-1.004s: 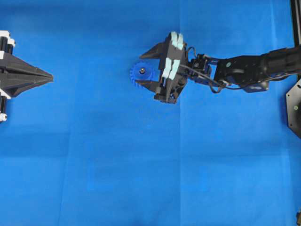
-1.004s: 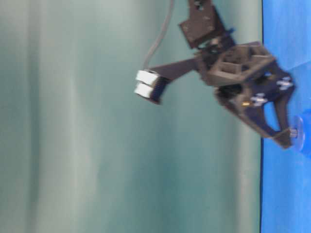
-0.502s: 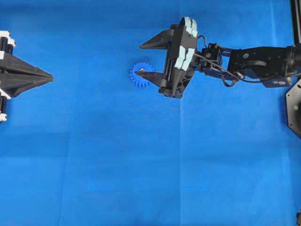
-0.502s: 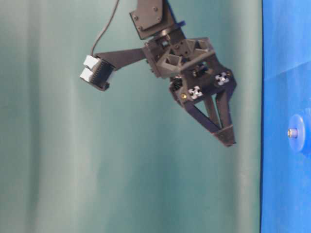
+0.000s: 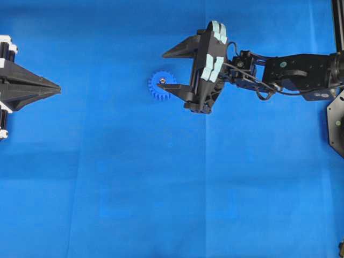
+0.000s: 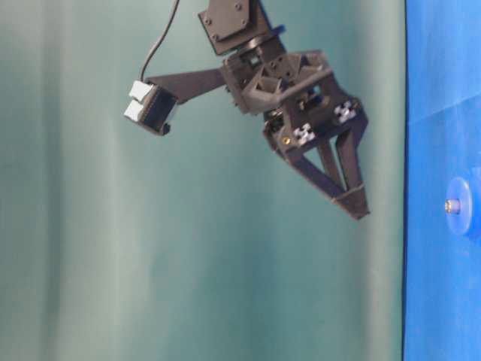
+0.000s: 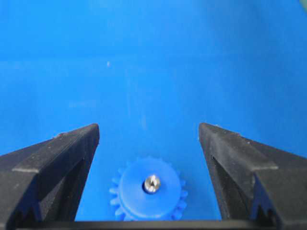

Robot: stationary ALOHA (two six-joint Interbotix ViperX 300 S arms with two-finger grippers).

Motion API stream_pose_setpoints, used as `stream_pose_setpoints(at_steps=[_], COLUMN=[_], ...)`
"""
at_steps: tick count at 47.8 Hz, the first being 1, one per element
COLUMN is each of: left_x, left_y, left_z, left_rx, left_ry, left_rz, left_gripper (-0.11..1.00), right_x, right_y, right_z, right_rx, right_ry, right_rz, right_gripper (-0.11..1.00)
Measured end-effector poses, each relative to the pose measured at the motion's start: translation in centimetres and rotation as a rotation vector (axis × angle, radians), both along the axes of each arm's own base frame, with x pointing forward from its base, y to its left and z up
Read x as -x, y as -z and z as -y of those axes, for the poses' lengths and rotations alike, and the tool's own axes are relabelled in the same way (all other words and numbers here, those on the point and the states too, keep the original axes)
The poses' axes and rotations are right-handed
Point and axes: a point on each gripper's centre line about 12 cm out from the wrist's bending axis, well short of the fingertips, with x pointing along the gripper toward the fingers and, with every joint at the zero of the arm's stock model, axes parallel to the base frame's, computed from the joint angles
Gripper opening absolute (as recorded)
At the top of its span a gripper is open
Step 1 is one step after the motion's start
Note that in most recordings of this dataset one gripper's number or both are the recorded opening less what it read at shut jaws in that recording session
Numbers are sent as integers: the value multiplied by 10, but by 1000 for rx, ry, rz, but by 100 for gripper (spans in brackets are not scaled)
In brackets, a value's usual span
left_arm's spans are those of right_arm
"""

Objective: Insert the shaft placed at a random location into the center hole of the small gear at another random location.

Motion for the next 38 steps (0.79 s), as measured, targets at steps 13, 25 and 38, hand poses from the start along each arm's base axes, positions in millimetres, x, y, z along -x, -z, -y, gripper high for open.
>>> stream_pose_setpoints(at_steps=[13, 25, 38], left_x=[0, 0, 0], left_y=[0, 0, 0], left_z=[0, 0, 0], left_rx=[2, 5, 3], left_ry=[0, 0, 0], left_rz=[-2, 0, -2], left_gripper=[0, 0, 0], right_x=[26, 54, 66], right_y=[-2, -3, -3], right_z=[-5, -9, -11], right_rx=[-8, -14, -19], right_ry=[1, 4, 5], right_rz=[-5, -8, -7], right_gripper=[72, 72, 72])
